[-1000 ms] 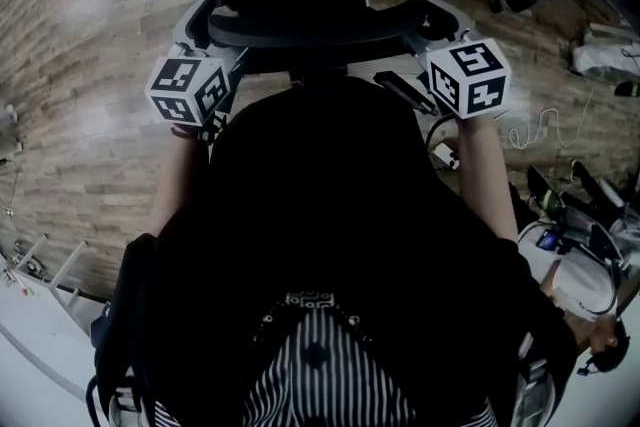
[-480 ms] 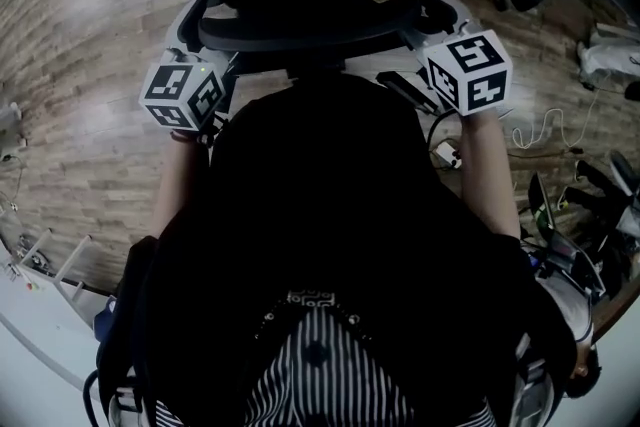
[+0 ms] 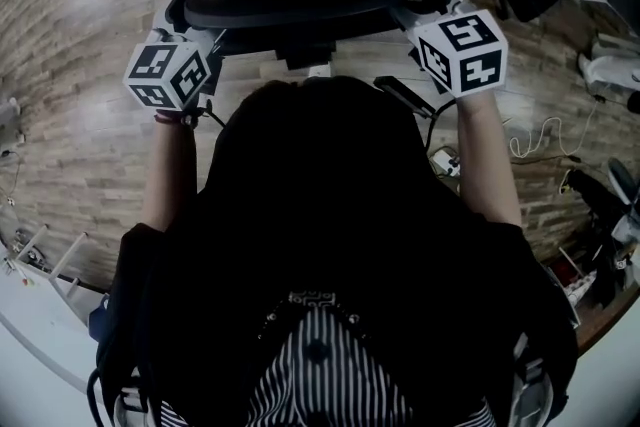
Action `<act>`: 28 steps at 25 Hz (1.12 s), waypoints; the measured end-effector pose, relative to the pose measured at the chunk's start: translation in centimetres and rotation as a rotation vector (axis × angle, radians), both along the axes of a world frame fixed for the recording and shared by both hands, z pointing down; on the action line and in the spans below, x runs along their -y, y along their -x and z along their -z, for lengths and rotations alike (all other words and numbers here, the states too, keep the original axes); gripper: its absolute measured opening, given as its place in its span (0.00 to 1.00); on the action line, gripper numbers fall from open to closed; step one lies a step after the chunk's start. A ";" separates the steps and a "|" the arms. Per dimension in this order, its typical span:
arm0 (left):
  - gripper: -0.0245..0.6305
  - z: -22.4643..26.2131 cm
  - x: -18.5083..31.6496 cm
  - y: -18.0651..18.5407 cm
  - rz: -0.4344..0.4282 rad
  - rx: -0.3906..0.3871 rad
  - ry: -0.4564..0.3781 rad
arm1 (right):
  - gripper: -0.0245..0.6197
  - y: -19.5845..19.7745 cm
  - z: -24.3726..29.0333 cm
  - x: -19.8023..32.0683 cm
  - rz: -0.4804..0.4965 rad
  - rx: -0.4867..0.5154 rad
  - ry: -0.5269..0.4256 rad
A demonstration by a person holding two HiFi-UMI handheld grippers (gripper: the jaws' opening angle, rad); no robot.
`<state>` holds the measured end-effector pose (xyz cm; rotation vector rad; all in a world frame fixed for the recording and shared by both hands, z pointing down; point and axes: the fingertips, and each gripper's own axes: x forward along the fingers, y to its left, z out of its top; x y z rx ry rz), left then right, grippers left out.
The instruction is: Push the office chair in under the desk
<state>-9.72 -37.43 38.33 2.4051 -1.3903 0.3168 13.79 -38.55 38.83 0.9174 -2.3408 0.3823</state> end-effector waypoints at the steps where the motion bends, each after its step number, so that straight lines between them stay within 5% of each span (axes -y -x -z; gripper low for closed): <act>1: 0.75 0.0 0.5 0.3 0.002 0.001 -0.006 | 0.35 0.3 0.0 0.5 0.003 0.000 -0.002; 28: 0.75 0.3 10.3 7.6 -0.054 -0.009 -0.037 | 0.35 7.6 0.1 9.3 -0.071 -0.041 0.030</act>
